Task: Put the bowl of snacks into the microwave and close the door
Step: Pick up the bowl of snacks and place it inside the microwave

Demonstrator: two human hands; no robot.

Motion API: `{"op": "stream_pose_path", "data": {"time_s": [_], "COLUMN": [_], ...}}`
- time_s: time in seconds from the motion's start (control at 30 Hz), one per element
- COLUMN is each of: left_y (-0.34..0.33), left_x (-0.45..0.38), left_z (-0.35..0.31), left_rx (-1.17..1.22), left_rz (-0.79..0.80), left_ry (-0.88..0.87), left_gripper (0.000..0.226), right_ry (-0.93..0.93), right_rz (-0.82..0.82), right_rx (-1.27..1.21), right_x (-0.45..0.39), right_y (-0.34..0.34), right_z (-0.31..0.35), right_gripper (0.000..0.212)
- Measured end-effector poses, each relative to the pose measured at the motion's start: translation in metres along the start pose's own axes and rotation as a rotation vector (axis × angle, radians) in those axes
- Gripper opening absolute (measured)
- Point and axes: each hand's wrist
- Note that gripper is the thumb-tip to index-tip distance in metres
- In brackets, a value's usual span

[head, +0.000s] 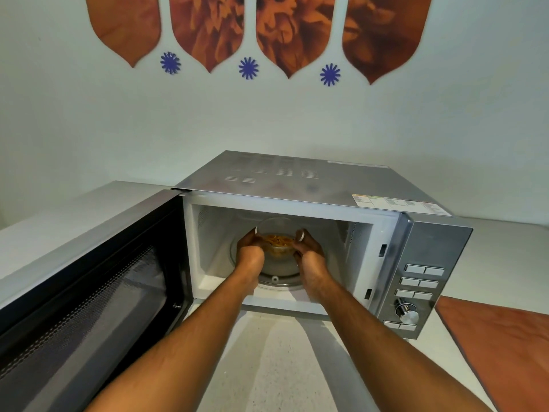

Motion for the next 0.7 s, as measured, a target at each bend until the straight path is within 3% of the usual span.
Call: {"op": "stream_pose_path", "data": {"time_s": [0.27, 0.37, 0.5, 0.7], "left_y": [-0.003, -0.005, -0.008, -0.005], "left_x": [-0.013, -0.014, -0.013, -0.015], "left_z": [-0.01, -0.007, -0.004, 0.004], "left_rx": [-0.042, -0.018, 0.027, 0.033], "left_rz": [0.04, 0.056, 0.063, 0.093], "left_ry": [-0.048, -0.027, 0.013, 0.028], "left_gripper": [0.027, 0.024, 0.026, 0.033], "right_ry": [0.129, 0.111, 0.116, 0.085], "right_rz": [0.01, -0.054, -0.068, -0.059], "right_rx": [0.116, 0.128, 0.153, 0.217], "right_x": [-0.019, -0.024, -0.028, -0.038], "right_y": [0.004, 0.002, 0.0, 0.001], "right_z": [-0.004, -0.009, -0.013, -0.019], "right_gripper": [0.042, 0.049, 0.034, 0.043]}}
Point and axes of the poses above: each hand's wrist, its own x-axis away from the middle knuckle, its own y-axis out of the back of the hand, z = x × y, and after that the axes turned 6 degrees about y, right-handed
